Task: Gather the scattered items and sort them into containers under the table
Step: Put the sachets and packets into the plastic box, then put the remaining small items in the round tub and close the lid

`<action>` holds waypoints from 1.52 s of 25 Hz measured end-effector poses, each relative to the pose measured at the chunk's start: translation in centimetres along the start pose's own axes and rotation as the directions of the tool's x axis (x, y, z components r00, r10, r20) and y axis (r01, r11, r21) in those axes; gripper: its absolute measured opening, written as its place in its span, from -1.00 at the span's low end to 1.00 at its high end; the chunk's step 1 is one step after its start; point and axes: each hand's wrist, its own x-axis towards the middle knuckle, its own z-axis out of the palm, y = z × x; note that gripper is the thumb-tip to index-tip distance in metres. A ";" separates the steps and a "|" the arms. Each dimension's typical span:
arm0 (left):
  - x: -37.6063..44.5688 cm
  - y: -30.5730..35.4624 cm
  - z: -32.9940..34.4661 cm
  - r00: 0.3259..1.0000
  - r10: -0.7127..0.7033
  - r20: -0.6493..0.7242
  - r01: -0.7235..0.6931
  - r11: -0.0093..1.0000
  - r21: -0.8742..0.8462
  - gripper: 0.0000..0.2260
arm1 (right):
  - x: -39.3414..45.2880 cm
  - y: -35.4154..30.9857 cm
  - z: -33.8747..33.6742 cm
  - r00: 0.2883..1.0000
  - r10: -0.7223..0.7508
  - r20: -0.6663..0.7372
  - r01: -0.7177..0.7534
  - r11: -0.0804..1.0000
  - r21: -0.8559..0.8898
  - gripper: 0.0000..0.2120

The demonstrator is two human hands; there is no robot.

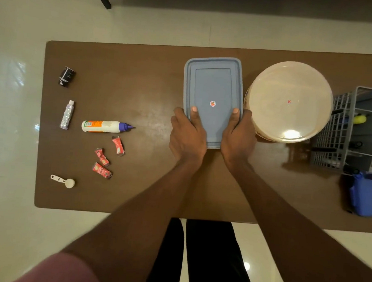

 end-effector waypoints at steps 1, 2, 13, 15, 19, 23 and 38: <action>0.1 -0.1 -0.1 1.000 -0.003 0.008 0.003 1.000 -0.012 -0.59 | 0.0 0.1 0.0 1.000 -0.015 0.002 0.015 1.000 0.019 -0.60; 0.3 -0.1 -0.1 1.000 -0.005 0.010 0.006 1.000 -0.019 -0.60 | 0.0 0.2 0.0 0.999 -0.033 -0.004 0.033 0.999 0.027 -0.61; 0.1 -1.0 -1.6 0.998 0.004 0.065 0.006 0.989 -0.146 -0.64 | -0.9 -0.6 -0.5 0.998 -0.062 -0.007 0.062 0.998 0.015 -0.70; 0.8 -2.1 -2.1 0.995 0.013 0.097 0.006 0.981 -0.195 -0.64 | -1.0 -0.8 -0.3 0.998 -0.068 0.013 0.067 0.997 0.048 -0.61; 2.9 -5.1 -4.9 0.997 0.063 0.045 -0.049 0.962 -0.270 -0.65 | -2.7 -2.3 1.8 0.993 -0.085 0.079 0.074 0.989 0.131 -0.57; 6.2 -5.8 -7.7 0.999 0.043 0.018 -0.037 0.969 -0.244 -0.69 | -2.4 -5.7 3.3 0.980 -0.081 0.181 0.049 0.983 0.177 -0.55; -6.8 5.0 0.9 0.838 0.494 0.233 -0.463 0.869 -0.175 -0.77 | 4.1 5.8 -5.6 0.582 0.798 -0.159 -0.642 0.570 0.513 -0.24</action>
